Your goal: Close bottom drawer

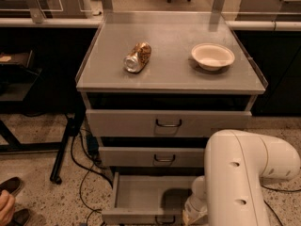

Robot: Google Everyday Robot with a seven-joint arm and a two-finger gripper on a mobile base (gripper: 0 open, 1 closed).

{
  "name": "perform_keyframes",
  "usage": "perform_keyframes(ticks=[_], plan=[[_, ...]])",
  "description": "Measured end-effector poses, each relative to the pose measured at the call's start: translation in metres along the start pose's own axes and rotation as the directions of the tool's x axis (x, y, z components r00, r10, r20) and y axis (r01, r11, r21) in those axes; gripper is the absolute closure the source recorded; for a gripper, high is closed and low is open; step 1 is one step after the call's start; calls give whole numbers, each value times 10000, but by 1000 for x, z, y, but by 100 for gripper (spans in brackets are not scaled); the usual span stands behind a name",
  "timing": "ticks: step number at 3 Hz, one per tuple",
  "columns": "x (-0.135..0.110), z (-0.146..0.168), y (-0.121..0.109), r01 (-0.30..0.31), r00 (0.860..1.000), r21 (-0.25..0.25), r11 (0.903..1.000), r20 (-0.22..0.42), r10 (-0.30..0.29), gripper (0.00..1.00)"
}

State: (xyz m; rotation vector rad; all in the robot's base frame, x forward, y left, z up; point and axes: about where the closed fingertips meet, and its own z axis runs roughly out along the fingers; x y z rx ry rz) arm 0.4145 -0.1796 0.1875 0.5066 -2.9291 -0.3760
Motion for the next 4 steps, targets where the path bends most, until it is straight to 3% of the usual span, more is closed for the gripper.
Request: perform_keyframes(ticks=[2,4], plan=[[-53,-13,4,-500,9947,-22,9987,894,500,100],[-49,-3,6,-493,9970,-31,9988,595,494,100]])
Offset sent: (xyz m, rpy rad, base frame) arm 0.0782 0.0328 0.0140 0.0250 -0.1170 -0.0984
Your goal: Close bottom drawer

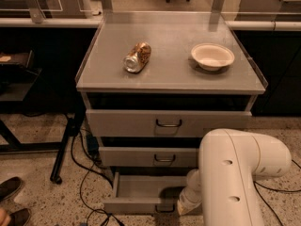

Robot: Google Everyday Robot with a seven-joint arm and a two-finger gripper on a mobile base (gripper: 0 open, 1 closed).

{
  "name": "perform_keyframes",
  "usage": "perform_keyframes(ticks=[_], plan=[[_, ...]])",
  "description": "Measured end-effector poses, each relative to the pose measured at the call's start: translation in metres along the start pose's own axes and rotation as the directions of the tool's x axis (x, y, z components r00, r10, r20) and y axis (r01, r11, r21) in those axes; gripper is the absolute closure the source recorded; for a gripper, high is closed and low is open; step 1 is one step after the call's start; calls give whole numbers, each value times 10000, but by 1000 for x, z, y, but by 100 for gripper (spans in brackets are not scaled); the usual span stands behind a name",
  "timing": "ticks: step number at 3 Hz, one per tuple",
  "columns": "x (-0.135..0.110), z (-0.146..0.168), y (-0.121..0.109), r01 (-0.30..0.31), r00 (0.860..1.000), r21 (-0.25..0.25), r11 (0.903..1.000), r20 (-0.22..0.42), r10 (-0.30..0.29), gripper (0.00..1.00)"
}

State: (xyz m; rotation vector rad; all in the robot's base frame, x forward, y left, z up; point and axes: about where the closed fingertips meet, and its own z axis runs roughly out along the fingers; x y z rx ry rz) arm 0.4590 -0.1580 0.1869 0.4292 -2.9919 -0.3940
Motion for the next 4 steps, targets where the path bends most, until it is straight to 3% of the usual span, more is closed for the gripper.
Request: perform_keyframes(ticks=[1,2,3,4], plan=[[-17,2,-9,-456,9986,171,9988,277,451,100],[-49,-15,-24,-898,9905,673,9937,1105,821,100],[-90,-45,-38,-1285,9649,1101,9856,2433,986,100],[-90,-44,-38,-1275,9641,1088,9859,2471,974,100]])
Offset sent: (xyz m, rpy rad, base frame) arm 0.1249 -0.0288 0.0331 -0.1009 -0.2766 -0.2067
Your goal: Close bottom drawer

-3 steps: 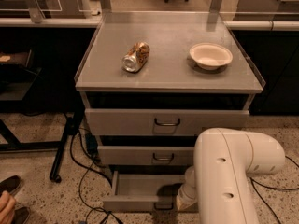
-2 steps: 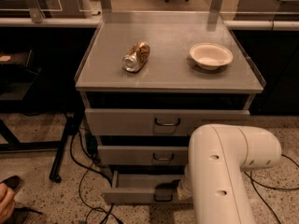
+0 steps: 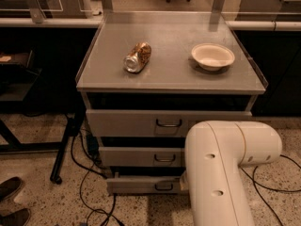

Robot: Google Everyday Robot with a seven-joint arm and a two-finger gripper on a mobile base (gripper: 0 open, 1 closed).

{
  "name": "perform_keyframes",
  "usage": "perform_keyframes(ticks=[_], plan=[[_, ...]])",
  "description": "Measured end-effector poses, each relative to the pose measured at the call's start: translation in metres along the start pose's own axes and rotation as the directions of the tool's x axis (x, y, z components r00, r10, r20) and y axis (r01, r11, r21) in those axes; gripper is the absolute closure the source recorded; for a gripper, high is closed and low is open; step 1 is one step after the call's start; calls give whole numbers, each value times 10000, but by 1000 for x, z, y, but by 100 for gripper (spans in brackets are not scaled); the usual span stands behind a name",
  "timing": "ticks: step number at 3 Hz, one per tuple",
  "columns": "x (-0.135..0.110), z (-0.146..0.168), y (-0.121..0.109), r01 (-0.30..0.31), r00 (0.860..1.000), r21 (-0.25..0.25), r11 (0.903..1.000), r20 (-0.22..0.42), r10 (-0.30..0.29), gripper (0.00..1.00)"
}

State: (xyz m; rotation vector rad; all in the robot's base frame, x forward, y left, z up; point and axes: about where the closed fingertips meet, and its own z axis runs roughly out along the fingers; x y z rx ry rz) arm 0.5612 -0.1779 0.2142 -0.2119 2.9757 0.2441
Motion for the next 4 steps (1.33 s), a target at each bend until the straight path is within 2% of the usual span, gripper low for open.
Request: perform_keyframes(ticks=[1,2,3,4], plan=[[9,8,-6,-129,9994,67,9999,-323,131,100],[16,28,-28,-894,9922,477,9949,-823,931,100],[-3,43,-45,-1660,9830,793,9829,-665,1714,100],[-23,46,-51,-2192,9750,985,9707,-143,2217,100]])
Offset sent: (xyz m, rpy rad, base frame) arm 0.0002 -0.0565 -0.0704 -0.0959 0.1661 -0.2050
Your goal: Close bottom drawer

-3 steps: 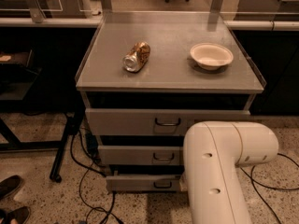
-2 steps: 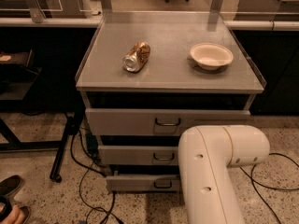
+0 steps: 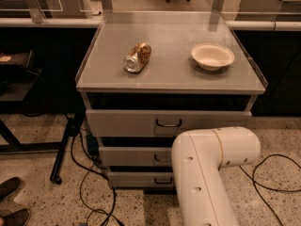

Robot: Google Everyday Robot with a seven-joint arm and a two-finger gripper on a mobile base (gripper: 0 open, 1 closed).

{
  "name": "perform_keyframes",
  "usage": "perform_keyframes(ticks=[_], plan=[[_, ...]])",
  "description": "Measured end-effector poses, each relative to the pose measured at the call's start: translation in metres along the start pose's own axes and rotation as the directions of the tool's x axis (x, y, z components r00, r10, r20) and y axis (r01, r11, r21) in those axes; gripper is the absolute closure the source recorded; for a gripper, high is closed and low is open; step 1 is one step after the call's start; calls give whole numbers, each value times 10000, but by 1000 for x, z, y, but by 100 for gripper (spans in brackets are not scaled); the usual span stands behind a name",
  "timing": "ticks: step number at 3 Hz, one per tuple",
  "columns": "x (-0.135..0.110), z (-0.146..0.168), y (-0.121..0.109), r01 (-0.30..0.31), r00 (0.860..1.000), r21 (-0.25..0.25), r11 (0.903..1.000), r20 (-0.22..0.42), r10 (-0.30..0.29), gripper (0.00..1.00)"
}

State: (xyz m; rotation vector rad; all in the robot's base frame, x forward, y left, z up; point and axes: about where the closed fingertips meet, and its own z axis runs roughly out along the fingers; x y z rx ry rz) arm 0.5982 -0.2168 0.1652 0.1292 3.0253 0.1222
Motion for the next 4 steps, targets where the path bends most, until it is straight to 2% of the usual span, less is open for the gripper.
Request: perform_keyframes(ticks=[1,2,3,4], plan=[[1,-1,-1,16,10000,-28,10000,-44,-16,100],[21,-13,-13,277,9959,-549,9981,-840,-323,100],[63,-46,-61,64,9803,-756,9971,-1962,-211,100],[105,-86,-110,-360,9627,-717,9968,-2702,153,100]])
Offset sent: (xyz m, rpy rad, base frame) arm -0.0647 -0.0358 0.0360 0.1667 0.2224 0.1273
